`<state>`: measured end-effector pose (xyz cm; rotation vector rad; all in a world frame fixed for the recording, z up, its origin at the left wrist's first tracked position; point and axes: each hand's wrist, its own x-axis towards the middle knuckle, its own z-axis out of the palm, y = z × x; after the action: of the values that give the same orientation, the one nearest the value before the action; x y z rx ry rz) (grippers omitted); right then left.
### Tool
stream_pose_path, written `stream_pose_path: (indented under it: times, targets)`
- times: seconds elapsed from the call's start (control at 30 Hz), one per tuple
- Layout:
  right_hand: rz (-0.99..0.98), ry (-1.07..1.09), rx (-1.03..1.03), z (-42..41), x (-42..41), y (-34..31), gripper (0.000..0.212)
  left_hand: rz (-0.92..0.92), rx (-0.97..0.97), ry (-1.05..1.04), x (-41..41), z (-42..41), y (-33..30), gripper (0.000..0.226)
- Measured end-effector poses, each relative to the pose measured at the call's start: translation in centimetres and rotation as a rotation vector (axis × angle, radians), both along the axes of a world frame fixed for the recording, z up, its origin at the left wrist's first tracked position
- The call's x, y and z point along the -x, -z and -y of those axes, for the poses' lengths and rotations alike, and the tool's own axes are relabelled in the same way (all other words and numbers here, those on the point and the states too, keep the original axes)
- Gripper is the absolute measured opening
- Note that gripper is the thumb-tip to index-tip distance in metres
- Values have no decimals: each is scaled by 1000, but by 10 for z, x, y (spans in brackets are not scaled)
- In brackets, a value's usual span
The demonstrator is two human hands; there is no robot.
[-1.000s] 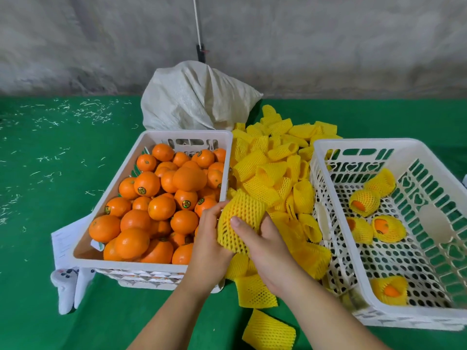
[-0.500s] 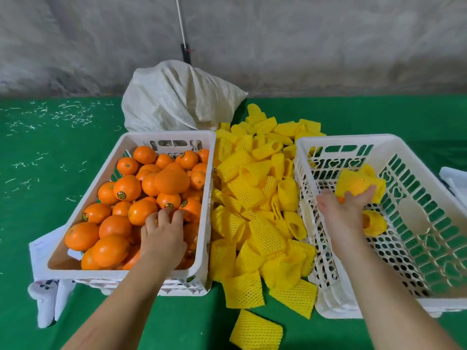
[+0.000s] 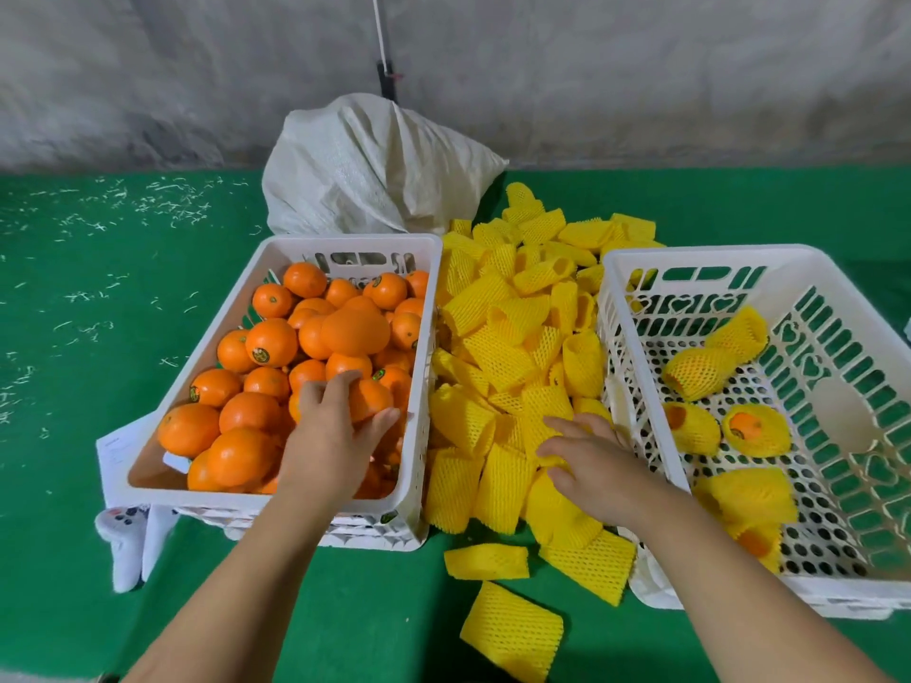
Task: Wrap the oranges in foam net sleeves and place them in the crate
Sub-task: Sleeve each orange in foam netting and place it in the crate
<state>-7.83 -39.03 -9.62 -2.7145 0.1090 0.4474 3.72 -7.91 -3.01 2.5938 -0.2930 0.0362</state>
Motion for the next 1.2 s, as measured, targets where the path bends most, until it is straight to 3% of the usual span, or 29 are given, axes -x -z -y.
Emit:
stream_pose_path:
  times: [0.07, 0.13, 0.2, 0.3, 0.37, 0.43, 0.5, 0.7, 0.9, 1.07, 1.13, 1.2]
  targets:
    - [-26, -7, 80, 1, -3, -2, 26, -16, 308, 30, 15, 17, -1, 69]
    - [-104, -22, 146, 2, -4, -3, 35, -107, 571, 70, 33, 36, -5, 65]
    - [-64, 29, 130, -3, -5, -7, 45, -156, 703, 94, 48, 49, -8, 64]
    - [436, 270, -171, -18, -5, -27, 31, -233, 807, 166, 65, 61, -10, 70]
    - [668, 403, -377, -37, -6, -44, 20, -471, 973, 161, 72, 70, -15, 70]
    - [605, 430, -495, -58, -7, -58, 27, -749, 1162, 125, 76, 77, -15, 62]
    - [430, 362, -535, -75, -6, -68, 40, -878, 1273, 159, 79, 78, -13, 57]
    - [274, 180, -556, -76, 4, -80, 54, -910, 1279, 289, 78, 65, -4, 77]
    - [632, 503, -774, -84, 13, -77, 24, -668, 1169, 73, 80, 66, -3, 53]
    - [655, 509, -922, -108, 20, -75, 51, -586, 1165, 138, 80, 68, 2, 71]
    - [690, 461, -831, -112, 20, -75, 52, -693, 1294, 208, 80, 68, 1, 76]
    - [730, 431, -732, -106, 18, -77, 44, -715, 1261, 295, 82, 65, 0, 80]
